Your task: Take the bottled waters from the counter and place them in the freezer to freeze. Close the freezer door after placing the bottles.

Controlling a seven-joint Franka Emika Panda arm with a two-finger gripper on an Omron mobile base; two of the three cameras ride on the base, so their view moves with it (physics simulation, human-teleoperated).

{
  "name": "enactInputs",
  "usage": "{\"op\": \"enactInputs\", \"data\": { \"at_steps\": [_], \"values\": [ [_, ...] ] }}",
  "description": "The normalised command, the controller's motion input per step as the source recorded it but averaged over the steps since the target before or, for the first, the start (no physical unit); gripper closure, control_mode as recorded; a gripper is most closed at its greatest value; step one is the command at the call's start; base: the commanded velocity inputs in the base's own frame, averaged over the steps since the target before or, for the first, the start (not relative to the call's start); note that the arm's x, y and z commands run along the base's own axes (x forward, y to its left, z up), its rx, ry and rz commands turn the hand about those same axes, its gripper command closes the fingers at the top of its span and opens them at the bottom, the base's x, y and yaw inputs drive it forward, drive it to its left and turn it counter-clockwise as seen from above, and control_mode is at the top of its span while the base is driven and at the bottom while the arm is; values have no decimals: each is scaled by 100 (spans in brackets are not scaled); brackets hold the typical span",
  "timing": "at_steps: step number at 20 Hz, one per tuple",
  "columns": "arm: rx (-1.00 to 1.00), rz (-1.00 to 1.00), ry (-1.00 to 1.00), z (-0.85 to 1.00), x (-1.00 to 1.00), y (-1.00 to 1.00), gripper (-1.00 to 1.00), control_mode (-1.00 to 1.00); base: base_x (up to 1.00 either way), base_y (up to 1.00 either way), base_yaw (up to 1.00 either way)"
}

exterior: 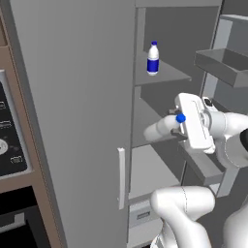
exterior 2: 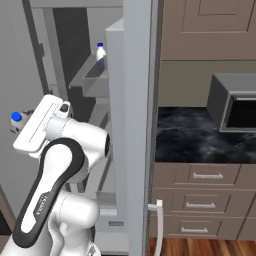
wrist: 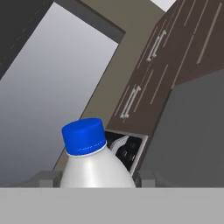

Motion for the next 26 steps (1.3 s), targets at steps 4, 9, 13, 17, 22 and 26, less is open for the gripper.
{"op": "enactInputs", "data": {
  "at_steps": [4,9,13,17,22,26],
  "values": [
    [0,0,0,0,0,0,100,100,-29,-2,-1],
    [0,0,0,0,0,0,100,100,-19,-70,-4],
    [0,0,0,0,0,0,100,100,-32,-70,-2],
    [0,0,0,0,0,0,100,100,-89,18,0],
    [0,0,0,0,0,0,100,100,-35,6,-7],
    [0,0,0,0,0,0,100,100,24,23,-6]
  ]
}}
